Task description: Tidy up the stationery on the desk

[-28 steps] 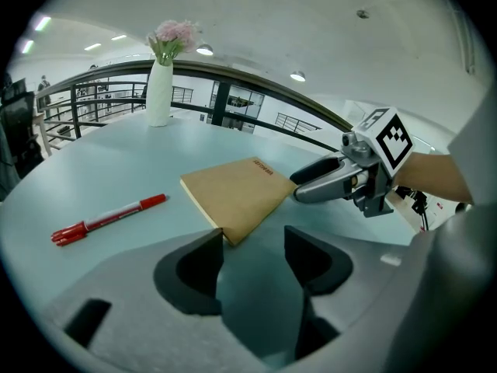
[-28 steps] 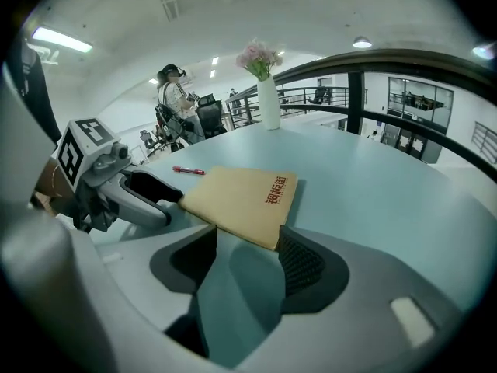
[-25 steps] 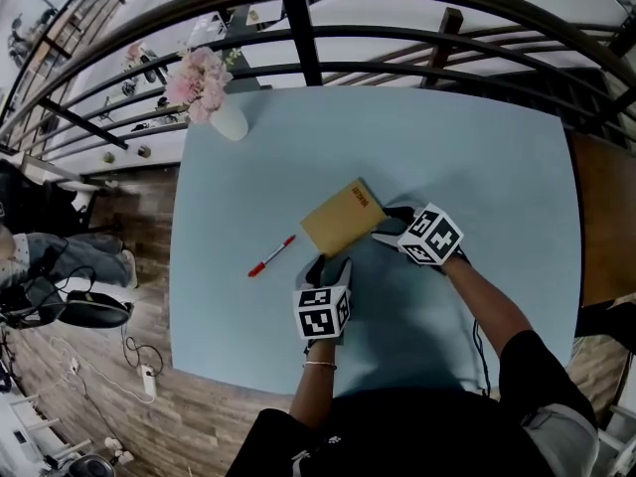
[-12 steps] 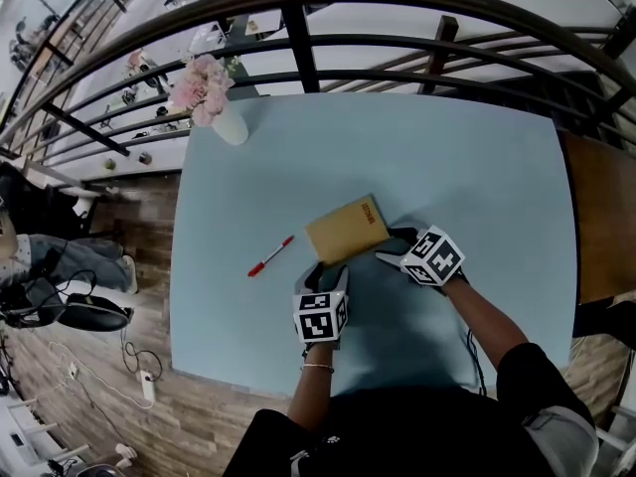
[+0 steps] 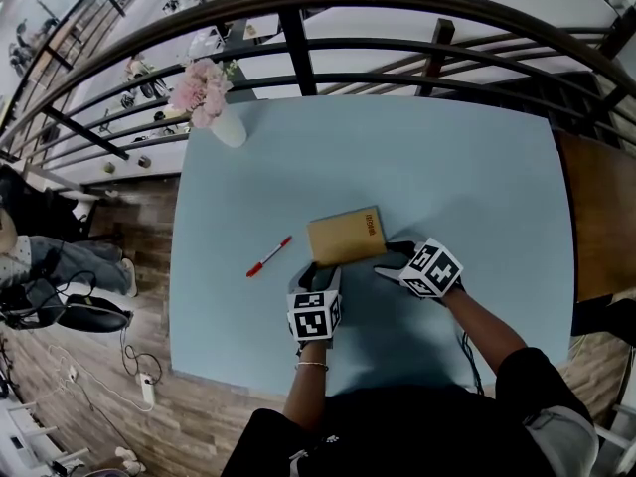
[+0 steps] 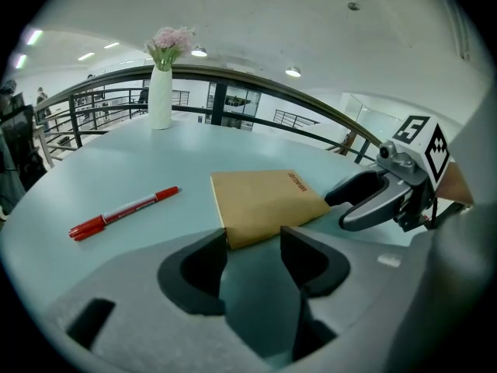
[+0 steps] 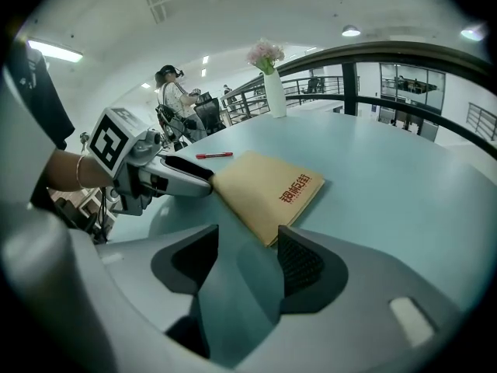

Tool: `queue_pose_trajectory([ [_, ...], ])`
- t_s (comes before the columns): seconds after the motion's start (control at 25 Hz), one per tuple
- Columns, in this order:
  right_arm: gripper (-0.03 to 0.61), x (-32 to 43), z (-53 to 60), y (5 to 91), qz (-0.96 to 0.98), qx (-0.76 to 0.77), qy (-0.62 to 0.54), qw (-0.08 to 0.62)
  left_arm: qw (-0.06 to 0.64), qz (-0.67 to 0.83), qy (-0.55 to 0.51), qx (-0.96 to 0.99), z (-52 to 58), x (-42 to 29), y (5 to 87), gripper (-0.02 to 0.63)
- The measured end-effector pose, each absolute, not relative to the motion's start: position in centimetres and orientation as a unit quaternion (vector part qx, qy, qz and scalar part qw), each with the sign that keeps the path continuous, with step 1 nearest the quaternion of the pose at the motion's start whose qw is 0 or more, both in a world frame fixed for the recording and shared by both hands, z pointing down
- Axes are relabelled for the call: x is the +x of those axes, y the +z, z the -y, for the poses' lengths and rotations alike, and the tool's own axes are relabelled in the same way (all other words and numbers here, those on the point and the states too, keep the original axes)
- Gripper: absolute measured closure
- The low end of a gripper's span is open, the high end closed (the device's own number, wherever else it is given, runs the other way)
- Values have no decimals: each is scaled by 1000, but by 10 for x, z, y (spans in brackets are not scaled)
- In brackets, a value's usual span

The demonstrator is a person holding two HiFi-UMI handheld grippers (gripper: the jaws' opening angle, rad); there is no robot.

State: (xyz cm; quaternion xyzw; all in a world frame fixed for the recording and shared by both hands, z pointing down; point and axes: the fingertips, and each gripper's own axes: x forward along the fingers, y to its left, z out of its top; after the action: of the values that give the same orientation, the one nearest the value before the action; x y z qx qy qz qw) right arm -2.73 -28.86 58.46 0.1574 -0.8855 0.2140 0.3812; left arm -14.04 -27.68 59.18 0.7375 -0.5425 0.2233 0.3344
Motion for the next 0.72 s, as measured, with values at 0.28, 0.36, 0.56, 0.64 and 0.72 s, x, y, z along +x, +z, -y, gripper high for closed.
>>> queue_pose_trajectory([
  [0.28, 330, -29, 312, 565, 902, 160, 206, 345, 330, 545, 198, 745, 277, -148, 581, 413],
  [0.36, 328, -34, 329, 557, 910, 157, 185, 336, 327, 544, 196, 748, 276, -148, 576, 413],
  [0.56, 305, -57, 373, 548, 922, 138, 128, 340, 341, 527, 187, 756, 267, -132, 573, 413],
  [0.64, 301, -69, 380, 551, 923, 117, 119, 347, 348, 519, 187, 758, 264, -124, 575, 411],
  [0.72, 287, -80, 381, 559, 921, 92, 114, 362, 354, 514, 186, 759, 264, -119, 577, 408],
])
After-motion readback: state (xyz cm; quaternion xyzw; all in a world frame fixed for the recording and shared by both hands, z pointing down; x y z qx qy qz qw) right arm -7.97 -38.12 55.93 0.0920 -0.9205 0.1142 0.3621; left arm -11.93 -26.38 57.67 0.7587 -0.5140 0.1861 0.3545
